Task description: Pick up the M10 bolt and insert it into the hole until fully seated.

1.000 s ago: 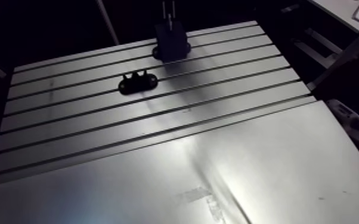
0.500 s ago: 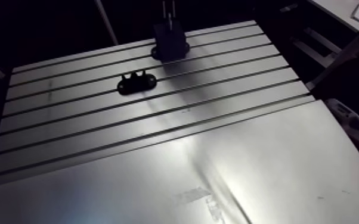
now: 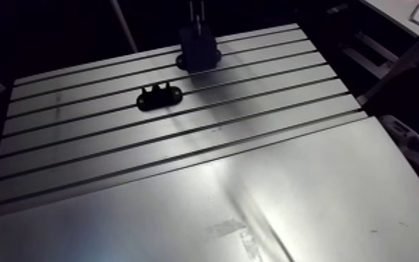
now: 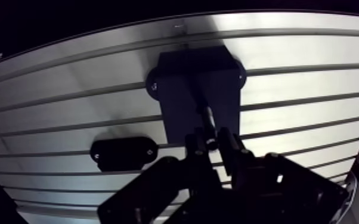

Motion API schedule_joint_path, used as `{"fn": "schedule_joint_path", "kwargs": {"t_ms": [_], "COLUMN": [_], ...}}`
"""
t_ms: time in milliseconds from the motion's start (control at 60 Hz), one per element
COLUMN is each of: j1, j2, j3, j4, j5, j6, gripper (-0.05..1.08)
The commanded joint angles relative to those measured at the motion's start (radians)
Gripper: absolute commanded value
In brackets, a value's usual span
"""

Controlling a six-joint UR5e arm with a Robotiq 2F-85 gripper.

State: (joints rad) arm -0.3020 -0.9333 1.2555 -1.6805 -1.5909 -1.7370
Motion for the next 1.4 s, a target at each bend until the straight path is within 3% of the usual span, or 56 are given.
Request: {"fn": "schedule_joint_path", "kwargs": {"t_ms": [17,1400], "j1": [0.001,0.0], "j2": [0.002,-0.003], "j3": [0.001,0.001], "j4": [0.002,0.002], "j5": [0.001,0.001], "j6": [0.0,-0.002], "gripper": [1.08,1.08]}}
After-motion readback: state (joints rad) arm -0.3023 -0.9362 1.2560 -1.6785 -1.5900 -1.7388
